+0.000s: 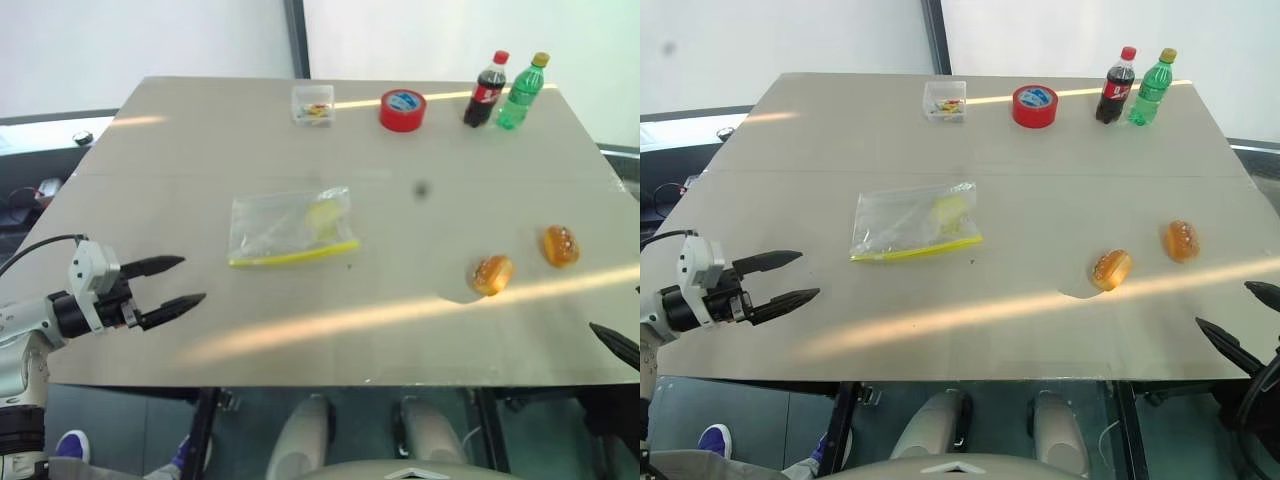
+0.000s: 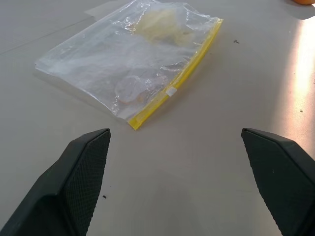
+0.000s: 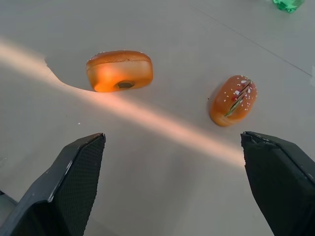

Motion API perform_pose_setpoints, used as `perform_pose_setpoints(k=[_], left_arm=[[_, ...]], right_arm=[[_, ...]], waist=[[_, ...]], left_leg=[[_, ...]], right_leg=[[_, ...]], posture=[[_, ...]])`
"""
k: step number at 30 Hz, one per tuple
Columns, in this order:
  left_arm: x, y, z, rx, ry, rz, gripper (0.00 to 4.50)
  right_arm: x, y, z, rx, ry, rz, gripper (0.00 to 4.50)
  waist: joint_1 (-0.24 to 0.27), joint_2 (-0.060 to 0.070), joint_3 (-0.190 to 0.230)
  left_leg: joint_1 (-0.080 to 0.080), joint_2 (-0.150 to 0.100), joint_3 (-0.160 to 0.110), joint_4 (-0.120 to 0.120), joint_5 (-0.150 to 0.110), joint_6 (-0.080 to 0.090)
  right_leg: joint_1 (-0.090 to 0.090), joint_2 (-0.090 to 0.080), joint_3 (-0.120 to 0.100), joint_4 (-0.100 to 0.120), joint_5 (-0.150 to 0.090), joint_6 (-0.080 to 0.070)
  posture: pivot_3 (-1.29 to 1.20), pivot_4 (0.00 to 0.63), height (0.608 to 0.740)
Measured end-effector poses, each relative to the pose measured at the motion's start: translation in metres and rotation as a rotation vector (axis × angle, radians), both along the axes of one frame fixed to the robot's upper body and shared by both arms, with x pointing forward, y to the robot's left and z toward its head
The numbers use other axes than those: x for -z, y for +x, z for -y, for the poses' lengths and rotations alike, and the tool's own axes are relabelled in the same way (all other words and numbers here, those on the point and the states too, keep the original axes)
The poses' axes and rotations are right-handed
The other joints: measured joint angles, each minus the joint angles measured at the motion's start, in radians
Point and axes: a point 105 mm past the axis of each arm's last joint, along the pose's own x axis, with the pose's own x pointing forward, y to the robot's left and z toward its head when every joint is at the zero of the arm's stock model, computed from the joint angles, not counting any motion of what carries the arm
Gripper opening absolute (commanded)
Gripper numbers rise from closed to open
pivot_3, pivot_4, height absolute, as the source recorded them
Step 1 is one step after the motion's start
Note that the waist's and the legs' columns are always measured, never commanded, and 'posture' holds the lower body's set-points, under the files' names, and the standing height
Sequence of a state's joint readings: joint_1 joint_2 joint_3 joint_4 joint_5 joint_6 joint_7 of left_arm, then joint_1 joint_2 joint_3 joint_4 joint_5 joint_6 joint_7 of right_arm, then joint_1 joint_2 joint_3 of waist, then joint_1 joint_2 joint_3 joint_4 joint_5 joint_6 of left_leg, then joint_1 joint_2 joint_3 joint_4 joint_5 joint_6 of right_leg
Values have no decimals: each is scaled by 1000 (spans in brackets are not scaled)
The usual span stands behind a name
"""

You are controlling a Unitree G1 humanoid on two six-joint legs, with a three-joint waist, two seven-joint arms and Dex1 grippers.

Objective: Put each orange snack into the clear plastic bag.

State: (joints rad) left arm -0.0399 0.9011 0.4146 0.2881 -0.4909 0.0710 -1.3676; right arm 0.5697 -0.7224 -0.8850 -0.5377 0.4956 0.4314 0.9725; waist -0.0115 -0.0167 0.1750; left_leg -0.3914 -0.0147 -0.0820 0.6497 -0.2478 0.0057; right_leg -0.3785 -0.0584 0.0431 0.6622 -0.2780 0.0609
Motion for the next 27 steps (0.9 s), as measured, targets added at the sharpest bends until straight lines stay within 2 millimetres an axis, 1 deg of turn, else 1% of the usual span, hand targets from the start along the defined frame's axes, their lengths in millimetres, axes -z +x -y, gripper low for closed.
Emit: perform_pose_setpoints(k=[2, 6, 10, 14, 16, 18, 20, 21, 23, 25, 26, 27], left_arm=[[0, 0, 0, 1, 0, 0, 4491], [4, 3, 5, 13, -18, -37, 4491], [5, 3, 5, 3, -36, -63, 4491], [4, 7, 8, -29, -101, -113, 4491], [1, 13, 9, -74, -164, -152, 4491], [-3, 21, 10, -133, -201, -189, 4491], [-3, 30, 6, -196, -203, -227, 4491], [-3, 35, 4, -230, -195, -248, 4491], [-3, 50, -2, -310, -211, -314, 4491], [-7, 62, -2, -345, -245, -358, 4491], [-8, 69, -3, -364, -275, -385, 4491], [-8, 72, -4, -375, -291, -404, 4491]], right_arm=[[0, 0, 0, 1, 0, 1, 4500], [-4, 7, -4, -7, 1, 31, 4500], [-3, 10, -7, -8, 12, 34, 4500], [-4, 15, -18, -43, 33, 48, 4500], [-7, 19, -28, -77, 61, 67, 4500], [-14, 27, -48, -136, 103, 103, 4500], [-18, 35, -66, -190, 136, 132, 4500], [-22, 40, -79, -229, 154, 153, 4500], [-30, 52, -113, -330, 188, 202, 4500], [-33, 57, -141, -422, 204, 212, 4500], [-31, 58, -154, -462, 207, 204, 4500], [-30, 59, -159, -478, 209, 195, 4500]], waist=[[0, 0, 0], [0, 0, 0], [0, 0, 0], [0, 0, 0], [-1, 0, 0], [-2, 0, 0], [-4, 0, 0], [-5, 0, 0], [-5, 0, 0], [-5, 0, 0], [-3, -1, 0], [-2, -1, 0]], left_leg=[[0, 0, 0, 0, 0, 0], [0, 0, 0, 0, 0, 0], [0, 0, 0, 0, 0, 0], [0, 0, -1, 0, 0, 0], [0, 0, -1, 0, 0, 0], [0, 0, -1, 1, 0, 0], [1, 0, -1, 1, 0, 0], [0, 0, -1, 1, 0, 0], [1, -1, -2, 2, 0, 0], [0, -1, -3, 2, 0, 0], [-1, -2, -4, 2, 0, 0], [-2, -3, -5, 2, 0, 0]], right_leg=[[0, 0, 0, 0, 0, 0], [0, 0, 0, 0, 0, 0], [0, 0, 0, 0, 0, 0], [0, 0, -1, 0, 0, 0], [0, 0, -1, 1, 0, 0], [0, 1, -1, 1, 0, 0], [0, 3, -1, 2, 0, 0], [0, 5, -1, 2, 0, 0], [0, 8, -2, 3, 0, 1], [-1, 8, -3, 3, 0, 1], [-1, 8, -4, 3, 0, 1], [-1, 8, -4, 3, 0, 1]], posture=[[0, 150, 740], [0, 150, 740], [0, 150, 740], [0, 150, 740], [0, 150, 740], [0, 150, 740], [0, 150, 740], [0, 150, 740], [0, 150, 740], [0, 150, 740], [0, 150, 740], [0, 150, 740]])
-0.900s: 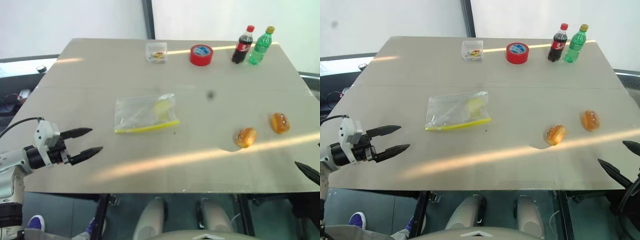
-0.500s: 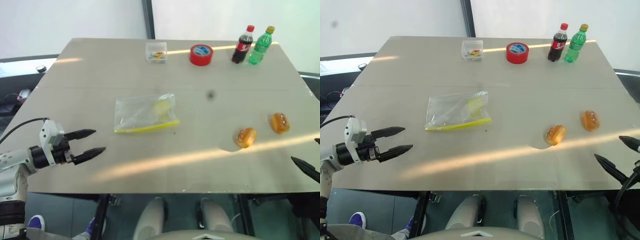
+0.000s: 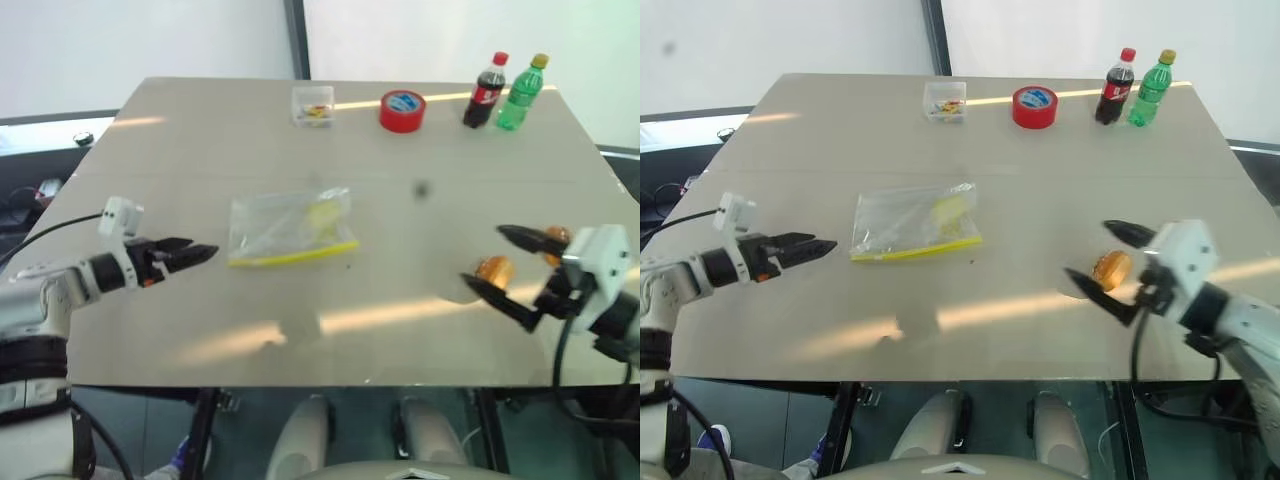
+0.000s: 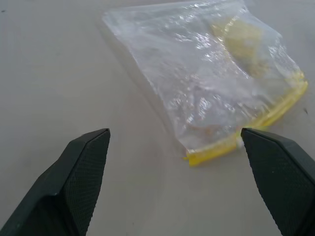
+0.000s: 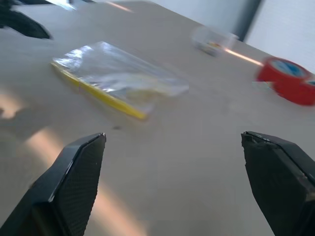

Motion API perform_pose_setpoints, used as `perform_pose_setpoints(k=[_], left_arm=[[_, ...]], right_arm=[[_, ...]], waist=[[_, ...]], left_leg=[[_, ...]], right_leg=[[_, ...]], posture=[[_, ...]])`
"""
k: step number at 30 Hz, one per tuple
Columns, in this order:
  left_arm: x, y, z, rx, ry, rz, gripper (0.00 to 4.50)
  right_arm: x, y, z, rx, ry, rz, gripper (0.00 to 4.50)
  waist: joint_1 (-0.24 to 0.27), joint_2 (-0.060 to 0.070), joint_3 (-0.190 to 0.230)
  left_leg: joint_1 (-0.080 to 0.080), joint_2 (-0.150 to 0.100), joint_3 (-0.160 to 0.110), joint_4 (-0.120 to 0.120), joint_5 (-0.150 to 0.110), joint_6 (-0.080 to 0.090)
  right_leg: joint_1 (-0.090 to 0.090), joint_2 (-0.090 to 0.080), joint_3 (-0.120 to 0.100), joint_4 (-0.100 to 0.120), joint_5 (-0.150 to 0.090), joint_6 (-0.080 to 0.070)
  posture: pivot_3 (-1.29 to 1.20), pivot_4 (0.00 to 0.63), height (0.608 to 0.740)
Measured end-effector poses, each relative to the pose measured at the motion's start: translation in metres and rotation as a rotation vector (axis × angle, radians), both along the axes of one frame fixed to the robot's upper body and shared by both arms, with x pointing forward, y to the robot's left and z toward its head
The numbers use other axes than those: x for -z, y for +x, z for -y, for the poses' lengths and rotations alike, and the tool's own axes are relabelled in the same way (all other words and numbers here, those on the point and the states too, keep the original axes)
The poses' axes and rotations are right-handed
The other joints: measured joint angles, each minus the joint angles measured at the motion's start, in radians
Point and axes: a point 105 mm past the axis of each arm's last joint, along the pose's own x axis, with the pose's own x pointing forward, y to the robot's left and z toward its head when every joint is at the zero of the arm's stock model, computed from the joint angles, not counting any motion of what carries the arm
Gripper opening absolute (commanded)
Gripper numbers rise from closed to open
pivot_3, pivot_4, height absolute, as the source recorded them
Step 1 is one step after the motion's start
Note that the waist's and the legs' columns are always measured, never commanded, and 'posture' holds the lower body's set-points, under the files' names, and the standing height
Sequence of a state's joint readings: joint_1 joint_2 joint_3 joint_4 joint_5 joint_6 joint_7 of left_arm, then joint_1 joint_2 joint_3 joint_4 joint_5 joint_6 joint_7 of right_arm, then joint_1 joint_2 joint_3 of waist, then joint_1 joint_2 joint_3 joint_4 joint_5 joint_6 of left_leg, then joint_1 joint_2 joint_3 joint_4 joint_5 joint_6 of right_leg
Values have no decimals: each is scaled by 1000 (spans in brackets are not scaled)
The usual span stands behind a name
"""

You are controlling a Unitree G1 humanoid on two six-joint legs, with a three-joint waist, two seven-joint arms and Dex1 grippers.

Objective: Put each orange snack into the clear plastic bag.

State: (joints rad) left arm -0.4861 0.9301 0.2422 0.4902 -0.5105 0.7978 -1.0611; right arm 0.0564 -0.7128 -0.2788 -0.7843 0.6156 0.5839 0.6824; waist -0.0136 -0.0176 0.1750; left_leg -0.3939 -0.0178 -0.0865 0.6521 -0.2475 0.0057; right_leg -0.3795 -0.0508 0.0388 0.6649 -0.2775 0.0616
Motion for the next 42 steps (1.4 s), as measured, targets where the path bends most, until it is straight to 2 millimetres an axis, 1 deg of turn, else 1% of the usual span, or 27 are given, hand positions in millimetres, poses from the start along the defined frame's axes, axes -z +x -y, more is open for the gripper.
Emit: perform_pose_setpoints(k=[2, 3, 4, 6, 8, 11, 13, 14, 18, 21, 26, 30, 34, 35, 36, 39, 41, 42], left_arm=[[1, 9, 3, -18, -55, -42, 4491], [6, 18, 10, -13, -104, -88, 4491], [7, 23, 15, -2, -126, -106, 4491], [5, 31, 23, 27, -138, -133, 4491], [5, 34, 30, 64, -142, -159, 4491], [7, 38, 50, 157, -197, -224, 4491], [8, 37, 63, 207, -258, -268, 4491], [10, 36, 74, 253, -310, -303, 4491], [16, 29, 87, 346, -355, -341, 4491], [22, 25, 96, 395, -418, -349, 4491], [29, 20, 104, 413, -515, -355, 4491], [30, 19, 110, 393, -584, -367, 4491], [32, 11, 105, 370, -627, -395, 4491], [34, 5, 102, 364, -633, -414, 4491], [34, 4, 102, 364, -634, -416, 4491], [34, 2, 108, 360, -643, -445, 4491], [34, 2, 120, 359, -653, -469, 4491], [34, 3, 133, 359, -657, -484, 4491]], right_arm=[[2, 2, -10, -26, 12, -6, 4500], [3, 2, -17, -51, 16, -8, 4500], [3, 2, -20, -61, 16, -8, 4500], [4, 2, -21, -65, 13, -8, 4500], [4, 2, -21, -62, 9, -8, 4500], [8, 1, -18, -46, -7, -19, 4500], [10, -1, -18, -39, -12, -27, 4500], [11, -3, -18, -32, -13, -29, 4500], [13, -7, -17, -5, -21, -40, 4500], [11, -9, -15, 16, -20, -30, 4500], [11, -11, -16, 28, -30, -25, 4500], [10, -11, -15, 34, -34, -22, 4500], [10, -9, -14, 48, -37, -17, 4500], [11, -9, -14, 53, -39, -16, 4500], [11, -9, -14, 53, -39, -16, 4500], [11, -9, -14, 55, -42, -14, 4500], [11, -8, -15, 56, -40, -7, 4500], [12, -8, -17, 51, -36, -11, 4500]], waist=[[3, 0, 0], [5, 0, 0], [5, -1, 0], [4, -1, 0], [1, -1, 0], [2, -1, 0], [1, -1, 0], [-1, -1, 0], [-7, -1, -1], [-6, -1, -1], [-4, 1, -5], [-3, 2, -7], [-8, 3, -8], [-16, 4, -9], [-17, 4, -9], [-20, 5, -10], [-16, 5, -11], [-8, 5, -11]], left_leg=[[-3, -3, -1, 0, 0, 0], [-7, -6, -2, 1, 0, 0], [-7, -7, -2, 1, 0, 0], [-7, -8, -1, 1, 0, 0], [-6, -8, -1, 1, 0, 0], [-5, -8, 0, 2, 0, 0], [-5, -8, 1, 3, 0, 0], [-5, -8, 1, 4, 0, 0], [-4, -8, 0, 4, 0, 0], [-3, -7, 0, 5, 0, 0], [-3, -6, 0, 7, 0, 0], [-3, -6, -1, 8, 0, 0], [-2, -6, 0, 8, 0, 0], [-2, -5, 0, 8, 0, 0], [-2, -5, 0, 8, 0, 0], [-2, -5, 0, 8, 0, 0], [-2, -5, -1, 8, 0, 0], [-2, -5, -1, 9, 0, 0]], right_leg=[[-3, -2, -1, 0, 0, 0], [-5, -3, -2, 0, 0, 0], [-6, -3, -2, 0, 0, 0], [-6, -3, -2, 0, 0, 0], [-5, -3, -2, 2, 0, 0], [-5, -2, -2, 5, 0, 0], [-5, -2, -2, 7, 0, 1], [-5, -2, -2, 8, -1, 1], [-5, -2, 1, 10, -1, 0], [-5, -2, 1, 11, -1, 0], [-5, -3, 1, 12, -1, 1], [-4, -3, 1, 13, -1, 1], [-4, -3, 2, 13, -1, 1], [-4, -3, 2, 13, -1, 1], [-4, -3, 2, 13, -1, 1], [-4, -4, 2, 13, -1, 1], [-4, -4, 2, 13, -1, 1], [-4, -4, 2, 13, -1, 1]], posture=[[0, 150, 740], [0, 150, 740], [0, 150, 740], [0, 150, 740], [0, 150, 740], [0, 150, 740], [0, 150, 740], [0, 150, 740], [0, 150, 740], [0, 150, 740], [0, 150, 740], [0, 150, 740], [0, 150, 740], [0, 150, 740], [0, 150, 740], [0, 150, 740], [0, 150, 740], [0, 150, 740]])
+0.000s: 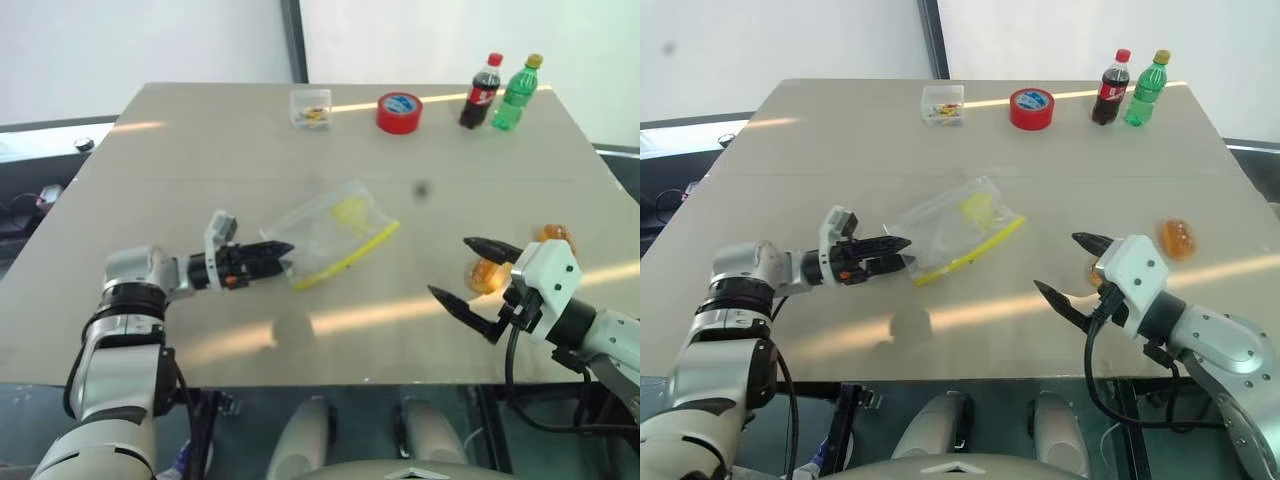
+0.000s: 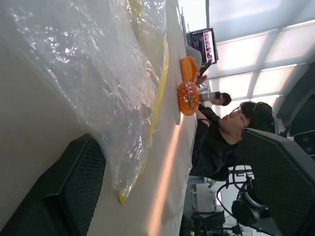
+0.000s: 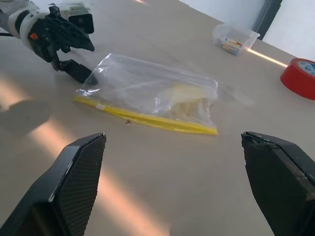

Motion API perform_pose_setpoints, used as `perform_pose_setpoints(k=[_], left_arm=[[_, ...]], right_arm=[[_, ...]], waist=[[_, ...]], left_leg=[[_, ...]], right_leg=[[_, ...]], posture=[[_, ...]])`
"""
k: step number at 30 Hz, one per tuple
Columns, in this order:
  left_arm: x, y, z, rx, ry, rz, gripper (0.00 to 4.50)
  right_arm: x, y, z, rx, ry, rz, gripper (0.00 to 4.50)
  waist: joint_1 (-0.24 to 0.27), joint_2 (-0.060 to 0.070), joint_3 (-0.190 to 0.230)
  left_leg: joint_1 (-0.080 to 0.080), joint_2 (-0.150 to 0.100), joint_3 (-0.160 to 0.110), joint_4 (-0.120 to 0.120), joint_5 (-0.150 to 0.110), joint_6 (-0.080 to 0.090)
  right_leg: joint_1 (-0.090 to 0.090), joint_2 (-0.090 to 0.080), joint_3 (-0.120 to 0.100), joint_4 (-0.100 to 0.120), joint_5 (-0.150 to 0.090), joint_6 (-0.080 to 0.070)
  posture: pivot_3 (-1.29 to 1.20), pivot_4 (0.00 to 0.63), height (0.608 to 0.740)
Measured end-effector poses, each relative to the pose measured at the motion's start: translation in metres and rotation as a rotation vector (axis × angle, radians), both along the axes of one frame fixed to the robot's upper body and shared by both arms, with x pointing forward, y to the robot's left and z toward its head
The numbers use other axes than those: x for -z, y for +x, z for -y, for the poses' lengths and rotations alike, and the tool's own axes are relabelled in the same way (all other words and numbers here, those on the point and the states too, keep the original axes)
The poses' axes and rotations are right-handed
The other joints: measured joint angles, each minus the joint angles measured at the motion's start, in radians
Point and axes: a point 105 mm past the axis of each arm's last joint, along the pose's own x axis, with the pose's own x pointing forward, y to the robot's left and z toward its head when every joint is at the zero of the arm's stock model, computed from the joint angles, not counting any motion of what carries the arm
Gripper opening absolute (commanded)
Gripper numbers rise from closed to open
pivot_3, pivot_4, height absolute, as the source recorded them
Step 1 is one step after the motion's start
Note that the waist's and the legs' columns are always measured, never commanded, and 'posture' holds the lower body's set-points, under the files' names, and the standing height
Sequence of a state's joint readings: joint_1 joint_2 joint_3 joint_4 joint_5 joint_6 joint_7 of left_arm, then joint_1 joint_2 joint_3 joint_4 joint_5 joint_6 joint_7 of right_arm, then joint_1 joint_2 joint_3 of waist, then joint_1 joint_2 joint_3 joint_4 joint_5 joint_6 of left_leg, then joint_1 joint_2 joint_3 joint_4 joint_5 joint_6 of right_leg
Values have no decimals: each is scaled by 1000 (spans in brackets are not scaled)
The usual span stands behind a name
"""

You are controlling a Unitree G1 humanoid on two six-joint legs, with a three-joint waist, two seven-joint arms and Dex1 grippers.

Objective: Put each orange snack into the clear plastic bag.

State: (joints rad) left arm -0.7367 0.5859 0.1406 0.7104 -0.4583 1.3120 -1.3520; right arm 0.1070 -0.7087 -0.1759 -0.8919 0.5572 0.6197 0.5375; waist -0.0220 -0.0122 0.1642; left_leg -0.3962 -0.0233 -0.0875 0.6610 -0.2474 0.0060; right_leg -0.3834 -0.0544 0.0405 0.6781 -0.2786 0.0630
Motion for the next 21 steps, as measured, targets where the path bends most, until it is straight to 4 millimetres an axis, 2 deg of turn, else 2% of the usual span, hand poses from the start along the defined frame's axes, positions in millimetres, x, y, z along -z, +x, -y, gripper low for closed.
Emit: perform_pose_setpoints(k=[4, 10, 16, 19, 20, 21], left_arm=[[0, 4, 25, -16, 1, -17, 4491], [4, 16, 47, -173, -30, -64, 4491], [9, 12, 61, -281, -10, -61, 4491], [12, 14, 67, -332, -18, -102, 3672], [14, 14, 68, -341, -17, -122, 3206], [16, 14, 71, -348, -19, -144, 2557]], right_arm=[[1, 1, -1, 1, 3, -1, 4500], [2, 3, -1, 20, 4, 14, 4500], [5, 3, -4, 25, 6, 14, 4500], [6, 4, -6, 22, 6, 17, 4500], [6, 4, -6, 20, 4, 19, 4500], [6, 5, -8, 14, 3, 21, 4500]], waist=[[13, 0, -1], [19, 1, -6], [21, 1, -15], [27, 1, -15], [27, 1, -15], [27, 0, -15]], left_leg=[[0, 0, -1, 2, 0, 0], [3, -1, -3, 4, 0, 0], [5, -1, -2, 4, 0, 0], [4, -2, -2, 4, 0, 0], [4, -2, -2, 4, 0, 0], [4, -2, -2, 4, 0, 0]], right_leg=[[2, -1, -1, 0, 0, 0], [6, -2, -3, 0, 0, 1], [7, -2, -2, 0, 0, 1], [7, -2, -2, 0, 0, 1], [7, -2, -2, 0, 0, 1], [7, -2, -2, -1, 0, 1]], posture=[[0, 150, 740], [0, 150, 740], [0, 150, 740], [0, 150, 740], [0, 150, 740], [0, 150, 740]])
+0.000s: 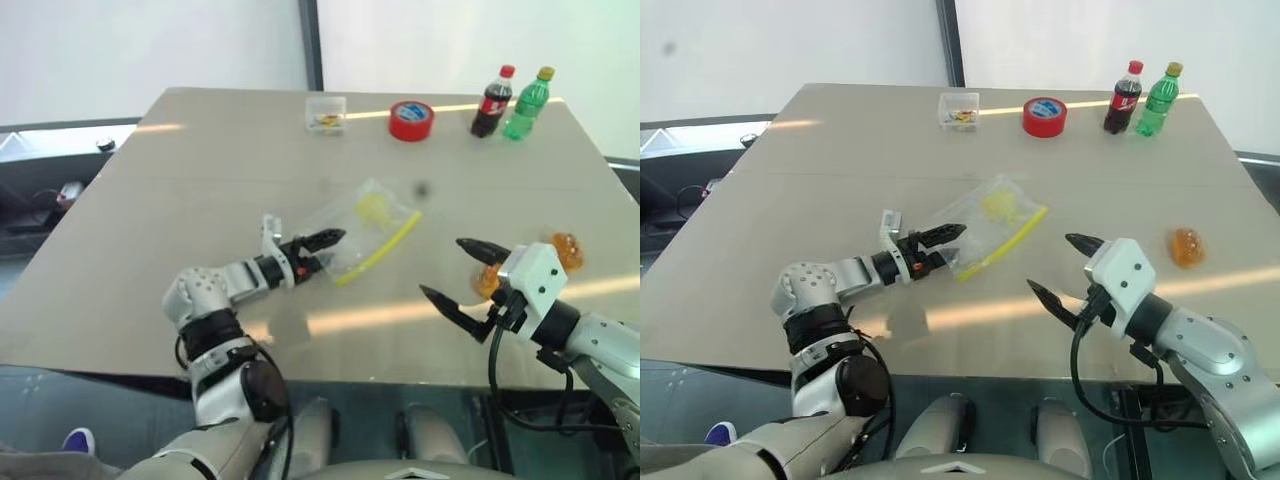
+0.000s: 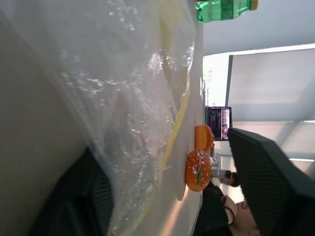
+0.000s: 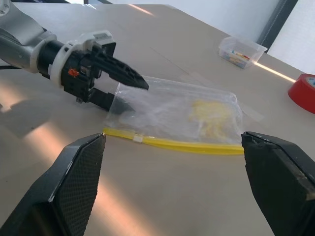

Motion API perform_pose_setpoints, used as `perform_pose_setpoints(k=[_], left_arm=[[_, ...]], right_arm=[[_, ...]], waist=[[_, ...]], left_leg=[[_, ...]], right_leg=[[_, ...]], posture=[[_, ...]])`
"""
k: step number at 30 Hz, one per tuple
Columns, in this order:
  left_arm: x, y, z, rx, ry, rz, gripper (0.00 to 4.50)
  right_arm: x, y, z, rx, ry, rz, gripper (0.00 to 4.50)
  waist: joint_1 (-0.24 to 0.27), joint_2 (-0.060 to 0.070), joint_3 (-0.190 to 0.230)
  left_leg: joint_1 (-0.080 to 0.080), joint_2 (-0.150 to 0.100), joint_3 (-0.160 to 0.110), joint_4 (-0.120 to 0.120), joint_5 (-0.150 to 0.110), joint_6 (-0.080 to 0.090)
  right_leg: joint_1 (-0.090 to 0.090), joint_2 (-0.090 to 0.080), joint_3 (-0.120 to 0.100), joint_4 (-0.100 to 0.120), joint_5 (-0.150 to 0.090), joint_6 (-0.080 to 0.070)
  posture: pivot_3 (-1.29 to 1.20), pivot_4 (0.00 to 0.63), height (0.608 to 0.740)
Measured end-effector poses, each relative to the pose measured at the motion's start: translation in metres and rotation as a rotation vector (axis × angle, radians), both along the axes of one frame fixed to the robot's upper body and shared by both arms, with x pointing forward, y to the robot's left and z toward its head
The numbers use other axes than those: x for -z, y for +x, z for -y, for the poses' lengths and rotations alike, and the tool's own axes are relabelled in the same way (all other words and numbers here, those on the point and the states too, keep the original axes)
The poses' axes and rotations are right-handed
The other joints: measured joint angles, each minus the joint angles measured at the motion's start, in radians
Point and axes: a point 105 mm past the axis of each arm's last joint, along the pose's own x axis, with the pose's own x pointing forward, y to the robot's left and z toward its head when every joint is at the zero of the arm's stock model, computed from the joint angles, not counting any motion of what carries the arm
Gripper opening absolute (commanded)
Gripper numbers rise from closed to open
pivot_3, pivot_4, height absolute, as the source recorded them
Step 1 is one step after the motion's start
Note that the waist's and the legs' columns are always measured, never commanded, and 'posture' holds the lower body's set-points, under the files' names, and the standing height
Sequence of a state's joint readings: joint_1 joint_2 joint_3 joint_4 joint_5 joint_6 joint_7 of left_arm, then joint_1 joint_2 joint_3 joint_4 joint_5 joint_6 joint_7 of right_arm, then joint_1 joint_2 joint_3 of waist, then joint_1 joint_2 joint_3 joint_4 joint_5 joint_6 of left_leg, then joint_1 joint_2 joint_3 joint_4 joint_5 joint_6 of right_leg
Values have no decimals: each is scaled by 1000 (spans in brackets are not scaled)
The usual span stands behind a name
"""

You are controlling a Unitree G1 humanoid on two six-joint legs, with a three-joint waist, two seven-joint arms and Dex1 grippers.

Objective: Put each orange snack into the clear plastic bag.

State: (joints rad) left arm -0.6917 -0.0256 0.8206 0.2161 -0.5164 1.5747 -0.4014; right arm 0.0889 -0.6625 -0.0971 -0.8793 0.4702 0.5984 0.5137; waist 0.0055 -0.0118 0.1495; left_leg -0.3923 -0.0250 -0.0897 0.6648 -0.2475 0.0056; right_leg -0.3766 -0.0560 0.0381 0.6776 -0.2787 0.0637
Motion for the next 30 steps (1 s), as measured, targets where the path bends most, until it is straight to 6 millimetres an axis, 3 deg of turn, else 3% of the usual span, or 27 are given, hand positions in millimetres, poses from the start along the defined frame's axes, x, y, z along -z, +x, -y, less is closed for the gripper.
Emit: perform_pose_setpoints(k=[3, 5, 6, 9, 13, 18, 19, 21, 25, 30], left_arm=[[-2, 3, 4, -15, -20, -29, 1318], [-10, 6, 5, -18, -70, -27, 193], [-14, 6, 4, -15, -92, -20, 85], [-22, 6, 7, 5, -154, -14, 85], [-49, 8, 9, 55, -248, 51, 85], [-73, 6, 5, 105, -310, 100, 85], [-73, 6, 5, 106, -310, 101, 85], [-80, 3, -1, 121, -328, 115, 85], [-84, -1, -4, 137, -320, 123, 85], [-86, -4, -8, 110, -327, 109, 85]], right_arm=[[-1, 3, -1, -1, -9, 17, 4500], [1, 6, 0, 7, -34, 34, 4500], [2, 7, 0, 9, -51, 43, 4500], [6, 12, -1, 15, -108, 88, 4500], [19, 32, -6, 28, -237, 169, 4500], [50, 79, -8, 158, -367, 273, 4500], [50, 80, -8, 161, -371, 277, 4500], [52, 108, -10, 245, -454, 408, 4500], [43, 137, -13, 340, -501, 554, 4500], [37, 147, -19, 337, -511, 647, 4500]], waist=[[-1, -1, 1], [0, -2, 1], [1, -2, 1], [0, -5, 3], [-12, -11, 7], [-20, -12, 8], [-19, -12, 9], [-24, -13, 9], [-19, -13, 9], [-19, -13, 9]], left_leg=[[-1, 0, 0, 0, 0, 0], [-1, 0, 0, 0, 0, 0], [-1, 0, 0, 0, 0, 0], [-1, 0, 0, 0, 0, 0], [-2, 0, -1, 0, 0, -1], [-3, 0, 1, -2, 3, -6], [-5, 0, 1, -2, 3, -6], [-5, 0, 3, -2, 4, -7], [-6, 0, 3, -5, 4, -8], [-7, 0, 4, -6, 4, -8]], right_leg=[[-1, 0, 0, 0, 0, 0], [-1, 0, -1, -1, 0, 0], [-1, 0, -1, -1, 0, 0], [-1, 0, -1, -1, 0, 0], [-2, 0, 0, 0, 0, 0], [-6, 0, 2, 0, 0, 0], [-8, 0, 2, 0, 0, 0], [-10, 0, 4, 1, 0, -1], [-11, 0, 4, 1, 0, -1], [-13, -1, 6, 0, 0, -1]], posture=[[0, 150, 740], [0, 150, 740], [0, 150, 740], [0, 150, 740], [0, 150, 740], [0, 150, 740], [0, 150, 740], [0, 150, 740], [0, 150, 740], [0, 150, 740]])
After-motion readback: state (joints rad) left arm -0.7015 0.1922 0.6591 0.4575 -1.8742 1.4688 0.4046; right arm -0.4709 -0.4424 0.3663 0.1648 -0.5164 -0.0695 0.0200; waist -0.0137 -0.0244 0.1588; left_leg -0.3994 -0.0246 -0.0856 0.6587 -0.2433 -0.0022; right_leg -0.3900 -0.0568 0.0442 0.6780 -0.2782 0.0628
